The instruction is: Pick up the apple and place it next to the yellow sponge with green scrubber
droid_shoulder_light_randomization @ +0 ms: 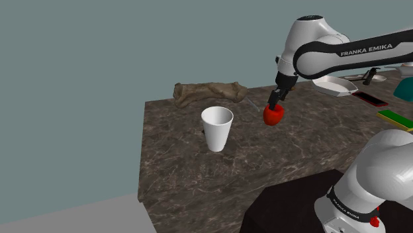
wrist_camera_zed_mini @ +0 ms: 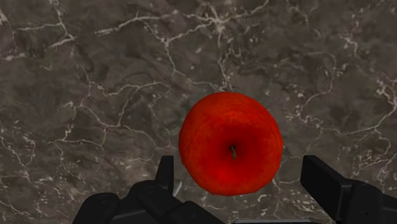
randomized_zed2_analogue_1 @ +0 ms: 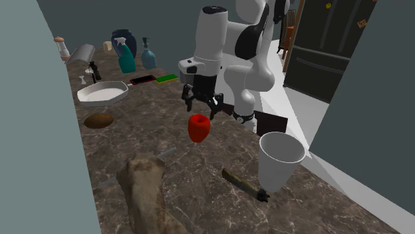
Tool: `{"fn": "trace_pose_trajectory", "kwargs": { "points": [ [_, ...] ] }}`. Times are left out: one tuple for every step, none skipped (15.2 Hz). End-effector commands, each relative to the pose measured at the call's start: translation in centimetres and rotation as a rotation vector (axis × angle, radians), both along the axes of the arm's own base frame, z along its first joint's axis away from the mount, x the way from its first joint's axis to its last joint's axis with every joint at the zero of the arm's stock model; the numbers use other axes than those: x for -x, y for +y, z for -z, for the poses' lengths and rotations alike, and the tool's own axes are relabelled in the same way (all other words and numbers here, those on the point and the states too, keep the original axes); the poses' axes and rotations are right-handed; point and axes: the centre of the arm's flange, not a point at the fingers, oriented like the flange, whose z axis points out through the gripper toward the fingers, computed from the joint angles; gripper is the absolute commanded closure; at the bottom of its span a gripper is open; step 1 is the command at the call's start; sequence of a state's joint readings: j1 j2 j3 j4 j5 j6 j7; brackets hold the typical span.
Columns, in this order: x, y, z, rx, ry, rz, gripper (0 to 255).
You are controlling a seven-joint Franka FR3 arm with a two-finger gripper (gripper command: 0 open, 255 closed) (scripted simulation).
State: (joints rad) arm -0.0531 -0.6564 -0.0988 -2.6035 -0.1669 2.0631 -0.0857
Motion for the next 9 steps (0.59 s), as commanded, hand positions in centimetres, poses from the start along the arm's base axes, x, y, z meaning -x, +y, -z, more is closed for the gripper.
{"fn": "trace_pose_trajectory", "kwargs": {
  "points": [
    [-0.01, 0.01, 0.08, 0.0, 0.0, 0.0, 0],
    [-0.01, 0.01, 0.08, 0.0, 0.0, 0.0, 0],
    [-0.01, 0.01, 0.08, 0.0, 0.0, 0.0, 0],
    [-0.01, 0.01, 0.08, 0.0, 0.0, 0.0, 0],
    [-0.01, 0.0, 0.07, 0.0, 0.0, 0.0, 0],
    [-0.01, 0.0, 0.07, 0.0, 0.0, 0.0, 255],
    [-0.01, 0.0, 0.07, 0.0, 0.0, 0.0, 255],
    [-0.01, 0.0, 0.07, 0.0, 0.0, 0.0, 255],
    [-0.01, 0.0, 0.07, 0.0, 0.0, 0.0, 255]
  ]
}}
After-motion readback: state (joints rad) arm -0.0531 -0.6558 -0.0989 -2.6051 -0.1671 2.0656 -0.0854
